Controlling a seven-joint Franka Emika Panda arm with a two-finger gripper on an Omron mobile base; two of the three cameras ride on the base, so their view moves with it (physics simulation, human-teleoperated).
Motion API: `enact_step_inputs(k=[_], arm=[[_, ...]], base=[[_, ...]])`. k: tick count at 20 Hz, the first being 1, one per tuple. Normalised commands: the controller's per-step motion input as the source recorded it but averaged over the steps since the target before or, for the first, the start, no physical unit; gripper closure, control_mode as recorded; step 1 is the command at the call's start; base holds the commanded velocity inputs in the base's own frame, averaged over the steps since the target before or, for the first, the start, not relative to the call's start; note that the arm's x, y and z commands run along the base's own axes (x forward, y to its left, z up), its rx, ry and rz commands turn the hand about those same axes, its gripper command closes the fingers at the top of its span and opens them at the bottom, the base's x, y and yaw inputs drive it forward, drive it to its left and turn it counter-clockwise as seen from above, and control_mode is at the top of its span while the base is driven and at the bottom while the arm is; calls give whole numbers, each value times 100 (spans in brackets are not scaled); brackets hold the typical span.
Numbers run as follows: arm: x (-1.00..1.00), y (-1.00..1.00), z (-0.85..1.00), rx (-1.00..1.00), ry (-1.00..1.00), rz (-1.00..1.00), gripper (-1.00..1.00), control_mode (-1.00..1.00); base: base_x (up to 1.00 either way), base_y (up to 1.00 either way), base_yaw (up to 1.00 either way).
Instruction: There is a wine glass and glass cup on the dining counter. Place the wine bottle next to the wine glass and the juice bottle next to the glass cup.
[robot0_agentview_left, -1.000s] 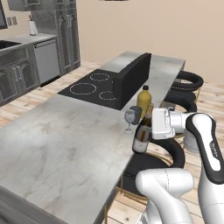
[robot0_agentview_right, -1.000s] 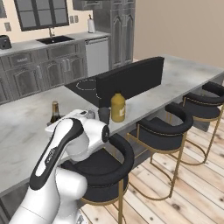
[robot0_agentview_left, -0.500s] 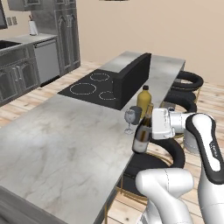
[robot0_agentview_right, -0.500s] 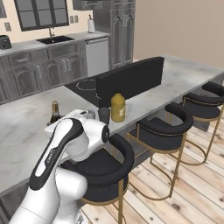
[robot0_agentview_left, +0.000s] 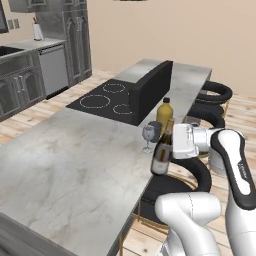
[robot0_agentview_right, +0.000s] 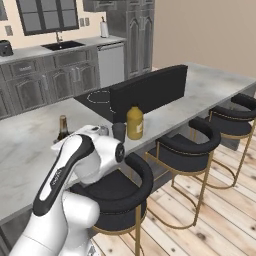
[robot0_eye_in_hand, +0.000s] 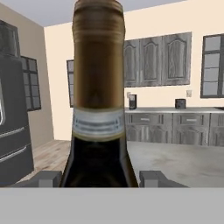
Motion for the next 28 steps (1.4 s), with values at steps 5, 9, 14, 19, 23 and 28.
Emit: enact_step_inputs(k=[5, 9, 14, 19, 23, 28], arm=[[28, 25, 0, -10, 10, -24, 100, -100], [31, 29, 0, -10, 13, -37, 100, -100], [20, 28, -1, -9, 2, -37, 100, -100], [16, 25, -5, -2, 0, -45, 100, -100], [30, 13, -7, 0, 1, -51, 100, -100], [36, 16, -6, -1, 8, -52, 100, -100]], base=[[0, 0, 0], [0, 0, 0], [0, 0, 0], [0, 0, 0], [0, 0, 0], [0, 0, 0]])
